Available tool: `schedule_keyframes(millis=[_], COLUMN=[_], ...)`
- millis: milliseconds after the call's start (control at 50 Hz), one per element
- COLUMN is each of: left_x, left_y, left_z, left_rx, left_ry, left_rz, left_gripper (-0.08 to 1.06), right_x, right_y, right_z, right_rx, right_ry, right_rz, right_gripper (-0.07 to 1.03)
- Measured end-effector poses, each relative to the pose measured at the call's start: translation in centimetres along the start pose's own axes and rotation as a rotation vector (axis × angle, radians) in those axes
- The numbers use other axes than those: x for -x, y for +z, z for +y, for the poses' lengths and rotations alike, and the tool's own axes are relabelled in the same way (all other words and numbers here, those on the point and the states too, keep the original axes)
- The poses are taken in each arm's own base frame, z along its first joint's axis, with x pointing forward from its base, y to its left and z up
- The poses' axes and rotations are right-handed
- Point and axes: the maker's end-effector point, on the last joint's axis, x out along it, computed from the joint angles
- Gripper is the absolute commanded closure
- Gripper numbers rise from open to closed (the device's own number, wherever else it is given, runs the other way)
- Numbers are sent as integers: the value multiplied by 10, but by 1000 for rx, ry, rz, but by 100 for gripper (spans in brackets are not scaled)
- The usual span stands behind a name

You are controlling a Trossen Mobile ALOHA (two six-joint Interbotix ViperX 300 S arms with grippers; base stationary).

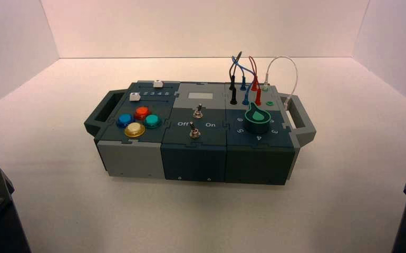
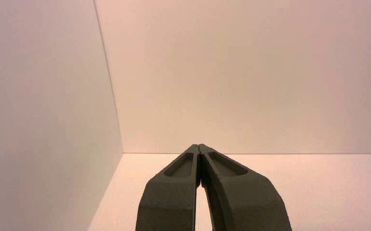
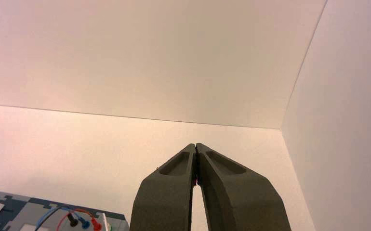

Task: Turn the knob to position 2.

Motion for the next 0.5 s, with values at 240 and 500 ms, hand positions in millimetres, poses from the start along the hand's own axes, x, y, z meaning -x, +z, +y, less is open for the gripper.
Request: schedule_keyframes(millis=[240,500], left_x=[0,-2], left_y=[-1,-5], left_z=[0,-1], left_rx=[0,0], left_ry=[0,-3], left_rz=[3,26], left_gripper=[100,100], right_x=[0,-2], right_y=[-2,-7], right_z=[0,3], right_rx=[2,-6], right_ry=[0,14], right_rz=[6,38], right_gripper=[99,99])
